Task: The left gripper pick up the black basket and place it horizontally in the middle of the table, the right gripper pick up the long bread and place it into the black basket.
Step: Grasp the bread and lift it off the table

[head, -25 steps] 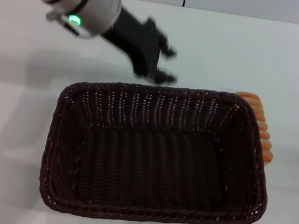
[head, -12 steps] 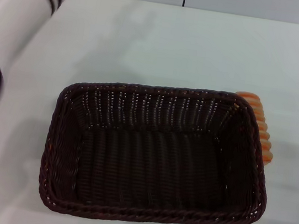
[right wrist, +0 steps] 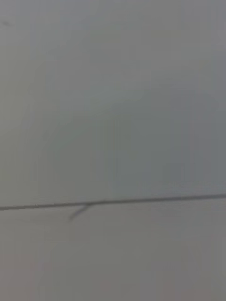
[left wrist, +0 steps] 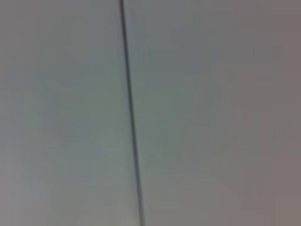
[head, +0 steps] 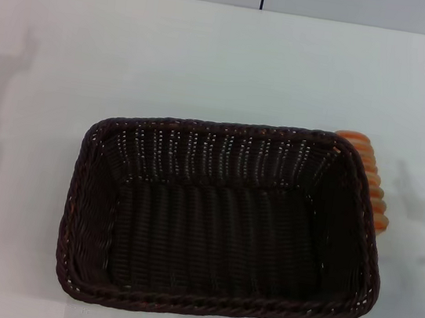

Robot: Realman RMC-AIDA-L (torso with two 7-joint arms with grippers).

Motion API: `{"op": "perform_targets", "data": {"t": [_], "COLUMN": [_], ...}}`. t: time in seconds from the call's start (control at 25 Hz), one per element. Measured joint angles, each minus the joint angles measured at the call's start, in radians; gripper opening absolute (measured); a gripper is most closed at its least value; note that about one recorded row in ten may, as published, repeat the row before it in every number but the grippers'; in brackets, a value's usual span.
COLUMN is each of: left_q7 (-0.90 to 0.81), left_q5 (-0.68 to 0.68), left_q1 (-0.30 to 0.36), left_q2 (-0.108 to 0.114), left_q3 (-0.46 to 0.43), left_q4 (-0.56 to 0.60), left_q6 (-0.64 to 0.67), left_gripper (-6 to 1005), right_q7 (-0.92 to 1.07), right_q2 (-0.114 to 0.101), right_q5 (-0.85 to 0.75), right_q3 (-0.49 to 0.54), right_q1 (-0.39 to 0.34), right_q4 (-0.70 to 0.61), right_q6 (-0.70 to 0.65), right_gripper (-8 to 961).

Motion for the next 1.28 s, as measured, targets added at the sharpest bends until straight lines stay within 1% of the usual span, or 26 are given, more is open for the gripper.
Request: {"op": "perform_targets", "data": {"t": [0.08,0.28,0.36,0.68,1.04,1.08,1.28], "left_q7": [-0.047,-0.039,-0.037,-0.031,-0.029,-0.027,-0.025], "left_q5": [-0.001,0.0,0.003,0.013,0.023,0.025,0.027], "left_q1": [-0.015,-0.016,-0.02,-0.079,-0.095,-0.107,-0.108], "left_q2": [0.0,-0.002,-0.002,-0.001,-0.002,-0.002,-0.002], "left_q3": [-0.01,-0.006,-0.003,0.0,0.001,0.003,0.015], "left_q4": [0.1,0.13,0.141,0.217,0.227,0.235,0.236], "left_q6": [0.037,0.057,0.062,0.074,0.069,0.06,0.061], "left_gripper": [737,738,738,737,736,735,735], "right_q7": [0.0,0.0,0.0,0.006,0.007,0.008,0.008], "right_q2": [0.001,0.001,0.0,0.001,0.003,0.004,0.004], "right_q5": [0.0,0.0,0.0,0.0,-0.048,-0.049,-0.044], "right_q3": [-0.019,-0.04,-0.043,-0.059,-0.071,-0.066,-0.06], "right_q1": [0.013,0.045,0.051,0.094,0.141,0.145,0.15], "right_q4": [0.007,0.027,0.027,0.033,0.042,0.046,0.05], "right_q6": [0.032,0.133,0.147,0.254,0.385,0.41,0.442], "right_gripper": [832,833,832,833,831,831,832]}}
